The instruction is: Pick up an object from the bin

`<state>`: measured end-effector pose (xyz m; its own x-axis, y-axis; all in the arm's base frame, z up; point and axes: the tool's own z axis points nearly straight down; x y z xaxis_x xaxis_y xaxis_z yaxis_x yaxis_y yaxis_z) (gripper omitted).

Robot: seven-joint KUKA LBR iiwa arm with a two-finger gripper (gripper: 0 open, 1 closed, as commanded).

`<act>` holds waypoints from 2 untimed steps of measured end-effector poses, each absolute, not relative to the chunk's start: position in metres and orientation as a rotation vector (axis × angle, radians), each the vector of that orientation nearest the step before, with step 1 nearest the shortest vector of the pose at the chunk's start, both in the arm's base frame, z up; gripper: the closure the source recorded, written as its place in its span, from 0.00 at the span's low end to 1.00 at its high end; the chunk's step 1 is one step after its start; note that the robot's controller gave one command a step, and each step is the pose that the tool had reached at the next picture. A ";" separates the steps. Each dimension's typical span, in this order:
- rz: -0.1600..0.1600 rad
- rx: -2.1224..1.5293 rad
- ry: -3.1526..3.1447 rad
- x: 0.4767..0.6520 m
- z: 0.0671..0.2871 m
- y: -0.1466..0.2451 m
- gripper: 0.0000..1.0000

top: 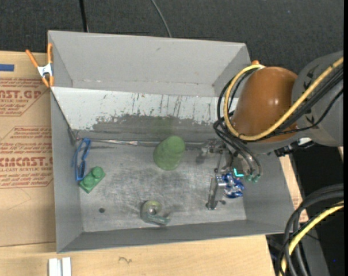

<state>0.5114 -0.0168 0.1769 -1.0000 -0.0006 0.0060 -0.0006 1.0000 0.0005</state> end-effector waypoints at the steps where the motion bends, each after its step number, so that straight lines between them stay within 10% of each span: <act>1: 0.001 -0.061 -3.135 0.524 0.077 -0.074 0.00; 2: 0.007 0.100 -3.141 0.507 0.106 -0.158 0.00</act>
Offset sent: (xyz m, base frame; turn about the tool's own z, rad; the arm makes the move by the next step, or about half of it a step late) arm 0.0144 -0.0556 -0.0952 0.0361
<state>0.5066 -0.1582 0.1057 -0.9980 -0.0637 -0.0009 -0.0637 0.9980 -0.0042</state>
